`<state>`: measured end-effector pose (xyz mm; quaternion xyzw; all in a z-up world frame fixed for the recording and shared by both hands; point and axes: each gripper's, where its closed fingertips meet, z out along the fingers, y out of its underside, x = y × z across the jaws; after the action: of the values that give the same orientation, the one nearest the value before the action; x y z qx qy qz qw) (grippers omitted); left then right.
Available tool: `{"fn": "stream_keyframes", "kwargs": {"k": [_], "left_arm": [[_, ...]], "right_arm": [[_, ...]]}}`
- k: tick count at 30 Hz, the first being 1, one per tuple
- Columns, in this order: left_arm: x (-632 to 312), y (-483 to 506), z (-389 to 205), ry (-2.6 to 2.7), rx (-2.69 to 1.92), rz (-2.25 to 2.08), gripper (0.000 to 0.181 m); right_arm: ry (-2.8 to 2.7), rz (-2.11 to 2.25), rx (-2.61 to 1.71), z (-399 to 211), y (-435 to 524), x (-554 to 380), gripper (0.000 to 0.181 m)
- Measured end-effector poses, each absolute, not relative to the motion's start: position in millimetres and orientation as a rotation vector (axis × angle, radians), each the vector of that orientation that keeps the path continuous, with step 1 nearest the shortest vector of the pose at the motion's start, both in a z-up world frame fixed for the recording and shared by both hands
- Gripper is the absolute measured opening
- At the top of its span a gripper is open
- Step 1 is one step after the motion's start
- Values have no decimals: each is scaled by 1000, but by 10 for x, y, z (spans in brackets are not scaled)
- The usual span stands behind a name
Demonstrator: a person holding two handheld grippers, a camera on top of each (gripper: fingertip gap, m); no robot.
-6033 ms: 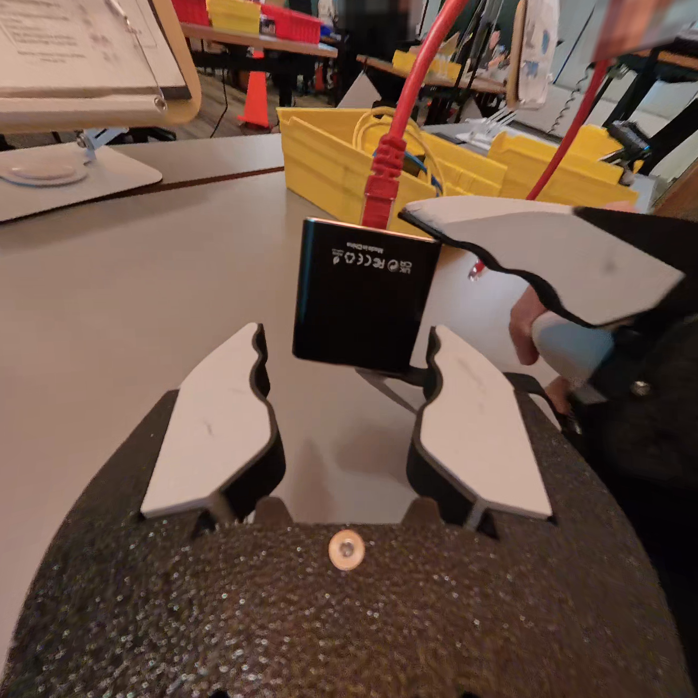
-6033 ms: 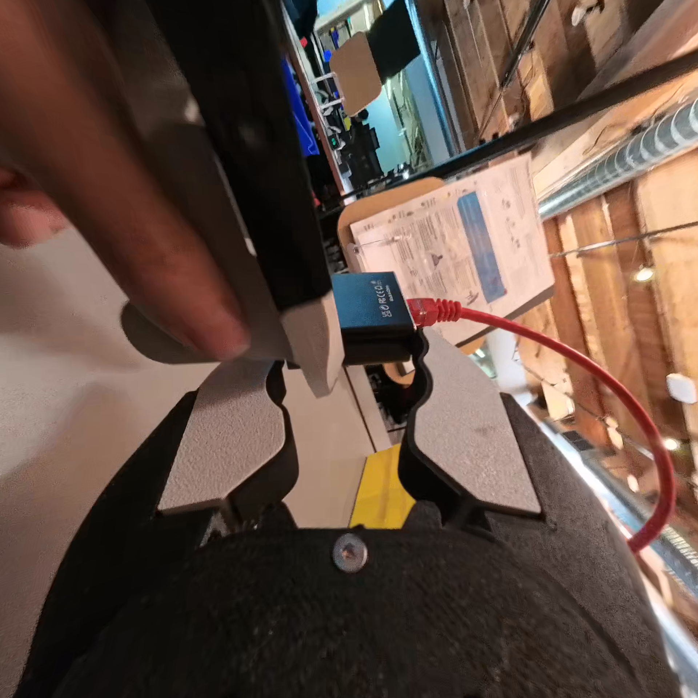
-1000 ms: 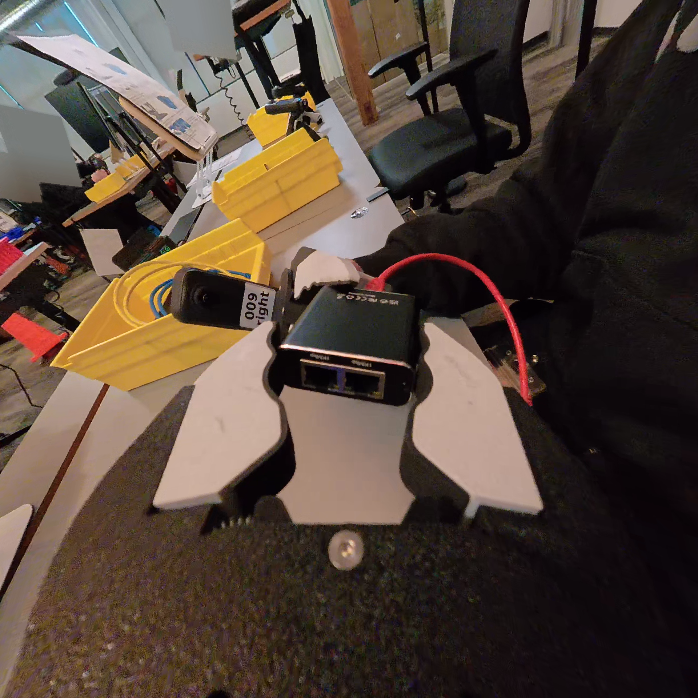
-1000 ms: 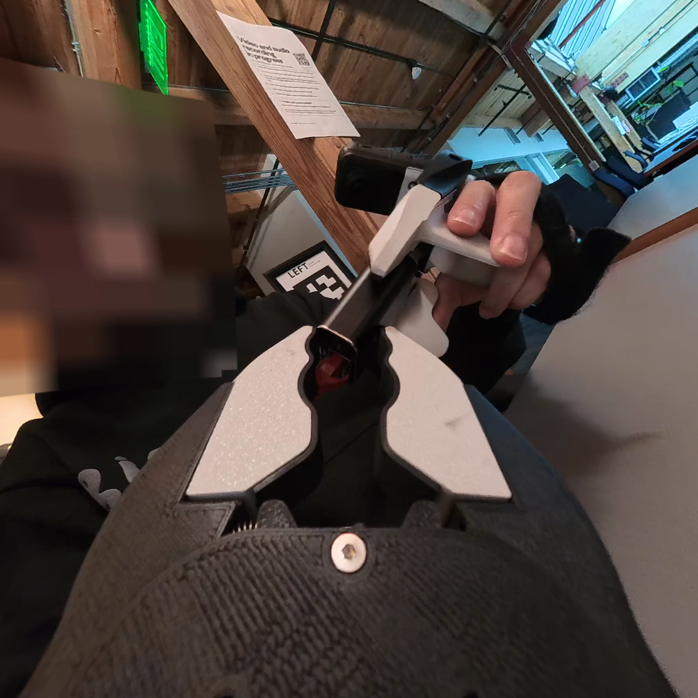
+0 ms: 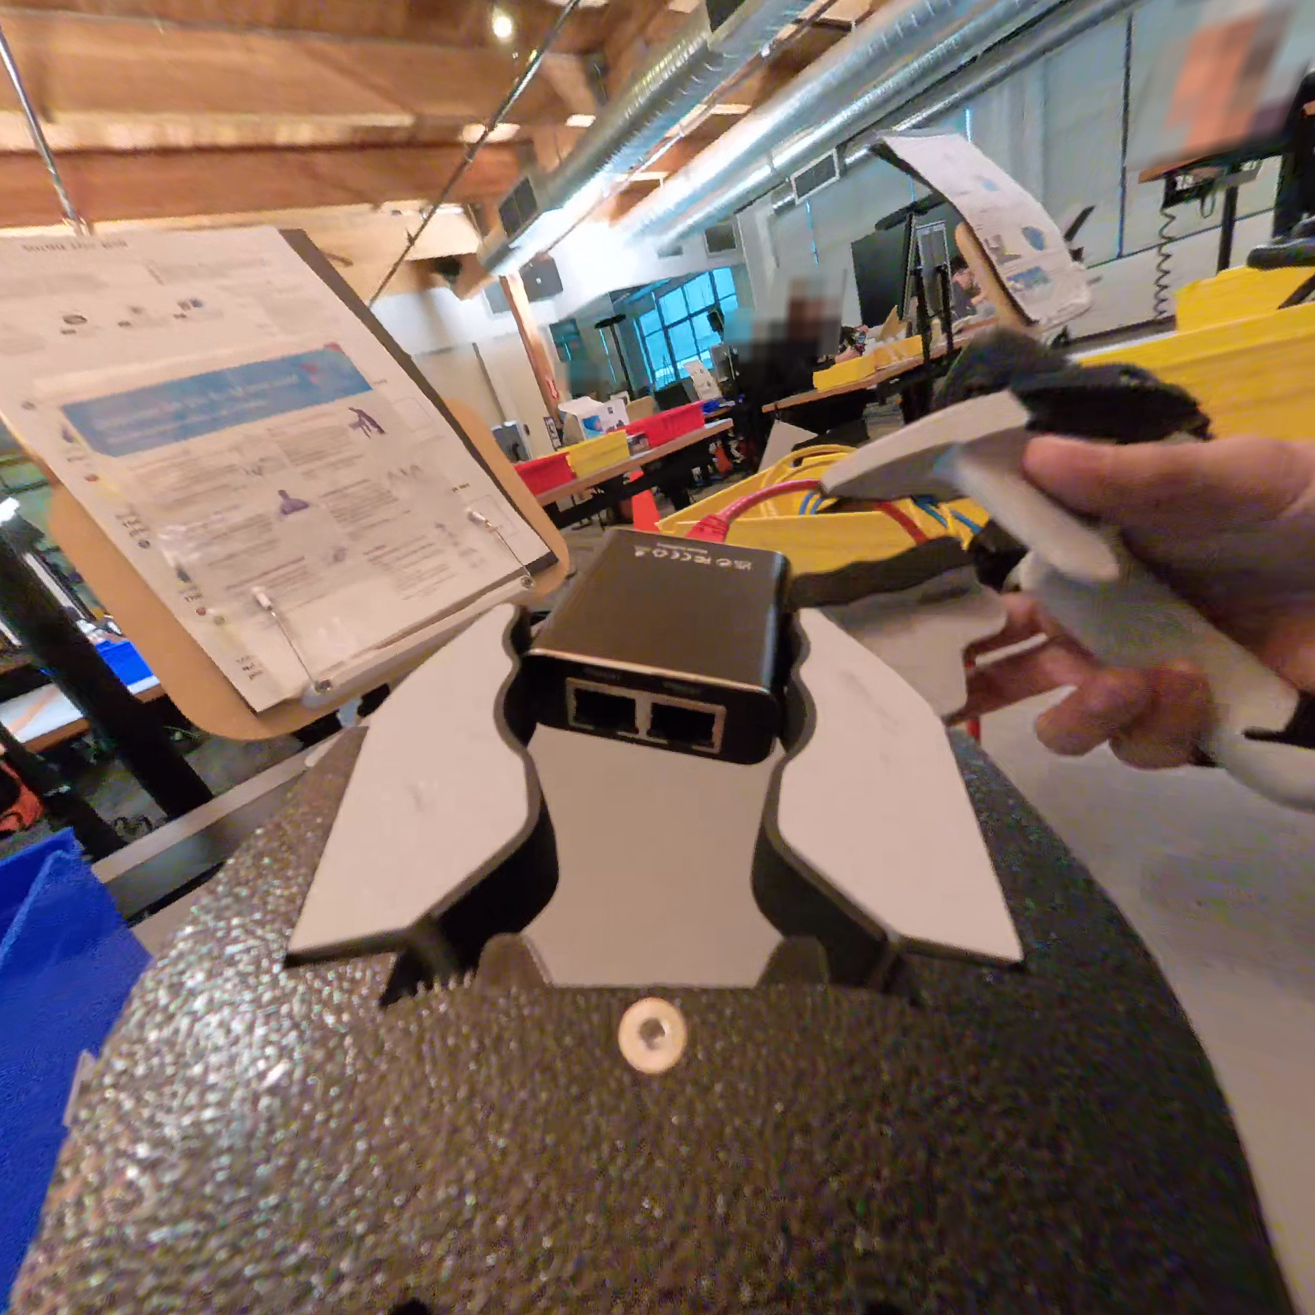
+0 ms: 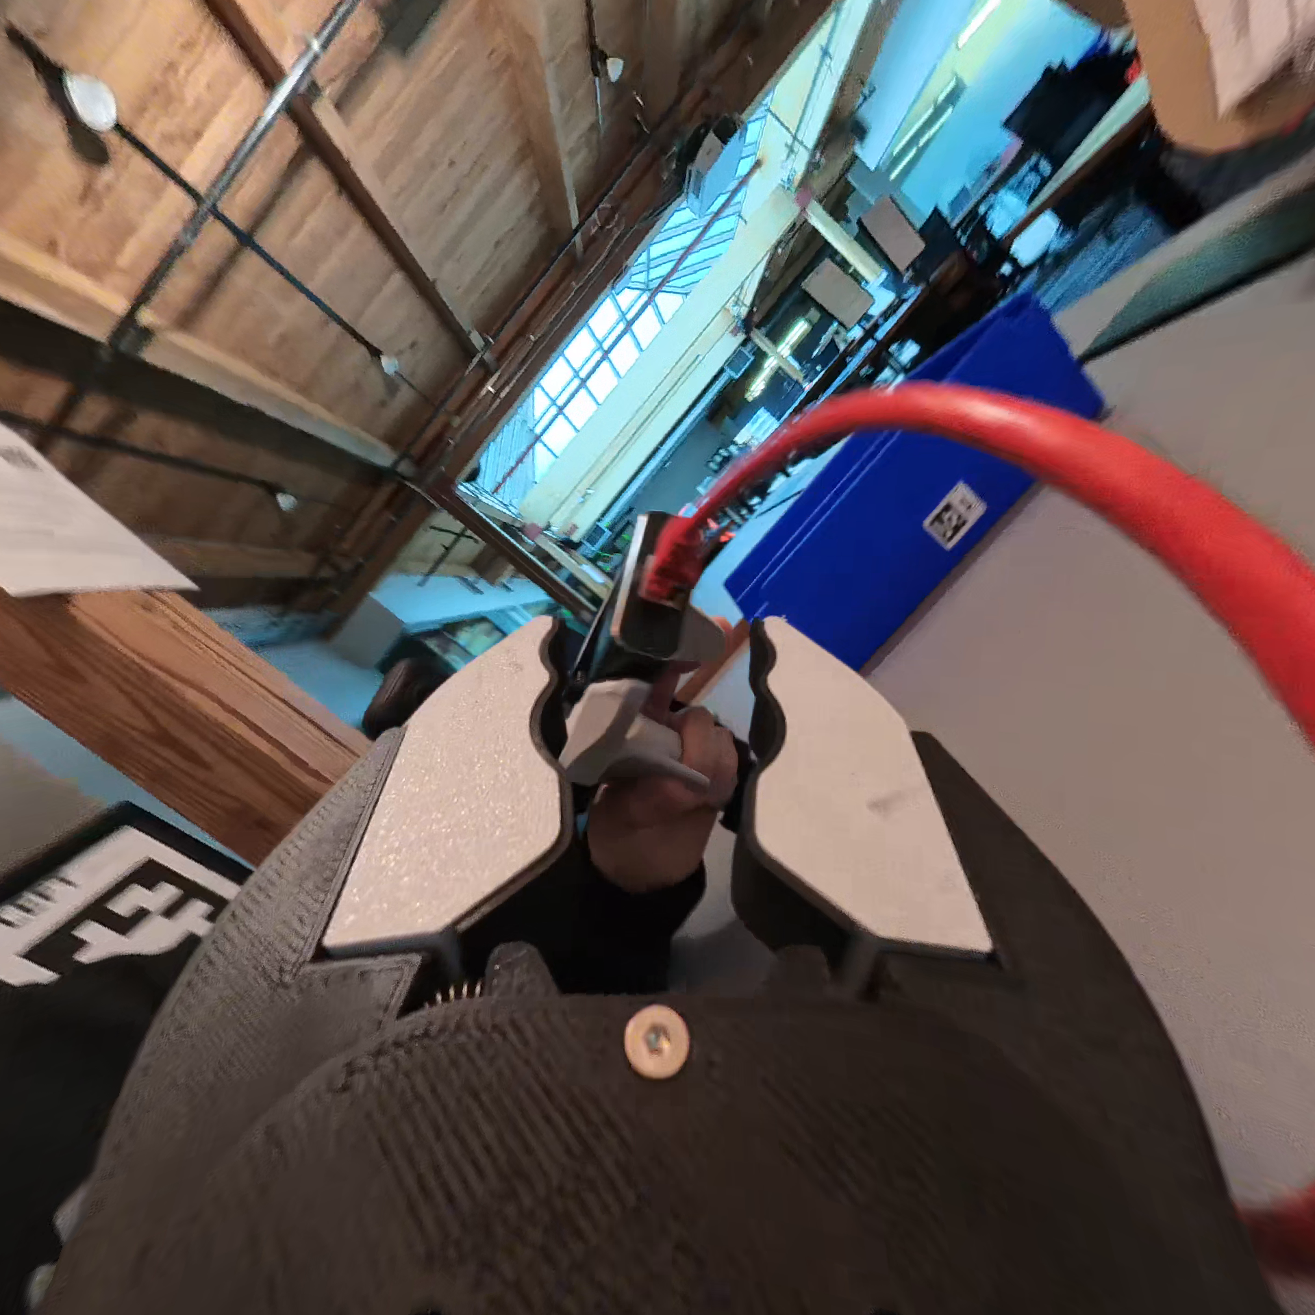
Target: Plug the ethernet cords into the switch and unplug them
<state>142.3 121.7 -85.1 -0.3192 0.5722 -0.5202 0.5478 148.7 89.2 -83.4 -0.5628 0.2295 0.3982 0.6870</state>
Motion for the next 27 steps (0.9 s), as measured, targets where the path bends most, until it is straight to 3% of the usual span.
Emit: {"fn": "stream_keyframes", "kwargs": {"k": [6, 16, 27], "left_arm": [[1379, 1142, -962, 1370, -726, -1214, 67], [1376, 1161, -1062, 1353, -702, -1108, 67], [1365, 1135, -1103, 1327, -687, -1062, 67]], "right_arm": [[657, 974, -1066, -964, 1039, 1557, 43], [690, 1089, -951, -992, 1085, 1472, 13], [784, 1139, -792, -1050, 1047, 1492, 12]]}}
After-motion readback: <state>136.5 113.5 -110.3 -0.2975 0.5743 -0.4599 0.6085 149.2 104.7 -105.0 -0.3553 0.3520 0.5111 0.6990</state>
